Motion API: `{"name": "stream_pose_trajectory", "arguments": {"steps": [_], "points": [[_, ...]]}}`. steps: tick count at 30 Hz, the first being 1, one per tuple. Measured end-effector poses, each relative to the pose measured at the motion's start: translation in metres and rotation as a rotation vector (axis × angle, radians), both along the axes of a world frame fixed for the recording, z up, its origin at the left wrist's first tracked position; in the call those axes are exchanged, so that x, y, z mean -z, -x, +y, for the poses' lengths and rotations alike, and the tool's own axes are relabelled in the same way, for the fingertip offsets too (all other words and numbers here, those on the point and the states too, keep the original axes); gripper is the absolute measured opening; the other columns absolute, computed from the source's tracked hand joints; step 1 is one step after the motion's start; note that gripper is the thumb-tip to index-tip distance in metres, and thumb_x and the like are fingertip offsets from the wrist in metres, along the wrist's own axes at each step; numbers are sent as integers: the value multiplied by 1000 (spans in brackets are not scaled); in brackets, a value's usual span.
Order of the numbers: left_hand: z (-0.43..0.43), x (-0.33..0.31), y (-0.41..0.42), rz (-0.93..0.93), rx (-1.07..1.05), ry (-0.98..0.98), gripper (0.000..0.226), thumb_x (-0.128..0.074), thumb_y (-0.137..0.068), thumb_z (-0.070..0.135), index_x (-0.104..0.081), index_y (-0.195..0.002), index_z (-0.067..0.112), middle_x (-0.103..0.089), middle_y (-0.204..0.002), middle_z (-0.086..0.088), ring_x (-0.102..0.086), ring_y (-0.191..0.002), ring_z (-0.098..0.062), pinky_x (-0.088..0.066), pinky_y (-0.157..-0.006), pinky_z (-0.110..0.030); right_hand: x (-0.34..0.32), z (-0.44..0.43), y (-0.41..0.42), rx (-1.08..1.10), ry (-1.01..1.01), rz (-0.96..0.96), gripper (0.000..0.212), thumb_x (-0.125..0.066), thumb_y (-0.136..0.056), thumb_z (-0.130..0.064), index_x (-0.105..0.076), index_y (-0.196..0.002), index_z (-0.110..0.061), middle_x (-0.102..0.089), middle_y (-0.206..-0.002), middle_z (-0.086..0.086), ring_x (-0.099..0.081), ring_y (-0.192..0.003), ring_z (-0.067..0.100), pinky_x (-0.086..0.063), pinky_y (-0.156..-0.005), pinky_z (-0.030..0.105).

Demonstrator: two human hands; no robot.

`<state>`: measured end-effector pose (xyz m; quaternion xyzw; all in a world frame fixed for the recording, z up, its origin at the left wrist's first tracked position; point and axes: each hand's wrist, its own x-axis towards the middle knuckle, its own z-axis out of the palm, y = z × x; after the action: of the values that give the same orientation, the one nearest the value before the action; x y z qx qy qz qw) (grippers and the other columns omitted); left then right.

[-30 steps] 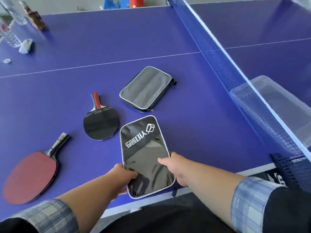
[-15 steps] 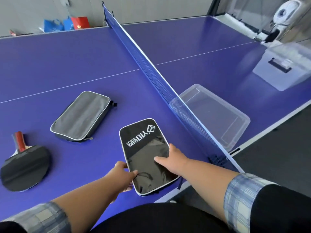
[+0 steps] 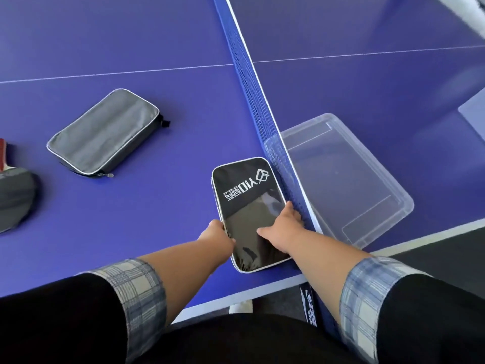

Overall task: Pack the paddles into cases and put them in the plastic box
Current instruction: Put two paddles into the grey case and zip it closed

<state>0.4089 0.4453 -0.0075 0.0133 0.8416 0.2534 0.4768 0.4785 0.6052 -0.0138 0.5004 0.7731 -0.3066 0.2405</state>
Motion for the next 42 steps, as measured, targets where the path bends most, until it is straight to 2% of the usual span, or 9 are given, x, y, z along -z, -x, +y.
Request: {"name": "stream_pose_trajectory", "arguments": {"steps": [6, 10, 13, 19, 24, 30, 34, 37, 42], "points": [[2, -4, 2, 37, 3, 5, 45, -57, -90, 15, -48, -133, 7, -62, -123, -16, -63, -109, -33, -53, -92, -40, -7, -8, 1, -110, -84, -33, 123, -76, -80, -50, 15, -158, -21, 0, -167, 7, -20, -151, 32, -24, -120, 47], [-17, -24, 4, 93, -29, -12, 58, -58, -93, 24, -35, -145, 14, -51, -140, -9, -50, -126, -28, -41, -75, -18, -24, -21, 7, -291, -165, 38, 109, -70, -83, -52, 1, -159, -23, 1, -168, 6, -10, -153, 30, -20, -122, 47], [-45, -39, 10, 118, -11, -1, 64, -52, -99, 29, -19, -154, 22, -35, -153, -4, -34, -138, -31, -35, -100, -26, -34, -40, 22, -369, -156, 87, 100, -65, -85, -54, -4, -160, -24, 0, -168, 5, -5, -154, 28, -18, -122, 51], [-121, -47, 47, 209, -192, 47, 58, -56, -92, 25, -34, -145, 13, -53, -136, -10, -44, -94, -17, -44, -90, -33, -43, -99, 68, -467, -136, 168, 90, -62, -87, -56, -17, -158, -24, -7, -168, 5, -10, -154, 27, -21, -121, 49], [-199, -51, 75, 78, -213, 84, 56, -43, -100, 33, -22, -150, 20, -45, -87, 11, -44, -67, -11, -40, -54, -18, -46, -163, 122, -523, -131, 218, 83, -61, -87, -56, -27, -156, -24, -19, -164, 5, -21, -150, 27, -28, -118, 46], [-313, -42, 133, 188, -273, 50, 61, -52, -96, 33, -25, -149, 24, -44, -105, 6, -53, -90, -18, -49, -78, -30, -40, -266, 186, -422, -22, 219, 78, -61, -89, -54, -31, -154, -24, -28, -159, 3, -33, -142, 28, -39, -111, 44], [-359, -32, 185, 222, -255, -40, 33, -49, -99, 28, -34, -128, 32, -45, -95, 14, -49, -83, -12, -48, -65, -18, -37, -311, 230, -420, -39, 239, 78, -60, -89, -53, -29, -155, -24, -22, -161, 2, -29, -143, 28, -39, -110, 43], [-373, -24, 225, 293, -290, -76, 58, -54, -94, 32, -32, -146, 26, -50, -134, 5, -57, -96, -17, -47, -67, -24, -39, -326, 256, -381, -58, 261, 79, -60, -89, -53, -29, -155, -24, -18, -164, 1, -22, -148, 25, -35, -112, 43], [-354, -12, 280, 305, -261, -126, 58, -56, -91, 36, -35, -145, 29, -53, -134, 9, -58, -80, -7, -44, -55, -23, -42, -316, 277, -278, -82, 283, 74, -61, -89, -51, -32, -153, -25, -22, -160, -1, -25, -146, 24, -36, -108, 40]]}}
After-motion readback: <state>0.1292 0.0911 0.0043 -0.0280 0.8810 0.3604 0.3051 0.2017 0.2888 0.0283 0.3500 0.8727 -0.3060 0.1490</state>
